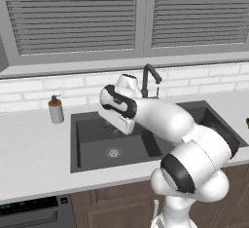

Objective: Pick the pan and sponge and place them into the sink. Then turn on the water.

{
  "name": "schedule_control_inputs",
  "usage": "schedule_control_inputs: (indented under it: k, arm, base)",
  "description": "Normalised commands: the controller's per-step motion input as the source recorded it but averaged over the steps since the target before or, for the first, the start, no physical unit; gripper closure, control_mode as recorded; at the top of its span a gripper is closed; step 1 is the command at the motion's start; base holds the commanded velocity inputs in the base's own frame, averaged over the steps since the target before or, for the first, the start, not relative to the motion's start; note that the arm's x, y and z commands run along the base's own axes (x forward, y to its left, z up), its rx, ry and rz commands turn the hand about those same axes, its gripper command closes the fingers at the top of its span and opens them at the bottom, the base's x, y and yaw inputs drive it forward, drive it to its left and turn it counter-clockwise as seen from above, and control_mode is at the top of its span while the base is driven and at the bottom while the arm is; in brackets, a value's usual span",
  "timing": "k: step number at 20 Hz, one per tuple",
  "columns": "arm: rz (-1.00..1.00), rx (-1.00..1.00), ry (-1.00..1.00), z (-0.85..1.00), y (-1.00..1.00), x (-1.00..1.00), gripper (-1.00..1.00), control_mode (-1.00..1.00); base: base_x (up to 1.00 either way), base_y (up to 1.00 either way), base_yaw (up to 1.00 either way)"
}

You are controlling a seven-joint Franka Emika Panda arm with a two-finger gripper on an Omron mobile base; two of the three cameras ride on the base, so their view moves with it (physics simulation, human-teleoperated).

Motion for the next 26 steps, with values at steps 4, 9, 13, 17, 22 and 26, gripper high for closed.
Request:
schedule_control_inputs:
  k: [4, 9, 13, 17, 22, 26]
  arm:
    - [-0.06, -0.06, 0.09, -0.47, -0.04, 0.61, 1.00, -1.00]
    - [-0.02, -0.02, 0.00, -0.50, 0.18, 0.30, 1.00, -1.00]
    - [0.00, -0.01, -0.04, -0.51, 0.40, 0.15, 1.00, -1.00]
    - [0.00, 0.00, -0.10, -0.52, 0.37, 0.10, 1.00, -1.00]
    - [-0.04, 0.00, -0.11, -0.63, 0.05, 0.01, 1.00, -1.00]
    - [-0.10, 0.00, -0.02, -0.66, 0.00, 0.00, 1.00, -1.00]
  base:
    - [0.00, 0.00, 0.00]
    - [0.00, 0.00, 0.00]
    - [0.00, 0.00, 0.00]
    - [0.00, 0.00, 0.00]
    - [0.00, 0.00, 0.00]
    - [0.00, 0.00, 0.00]
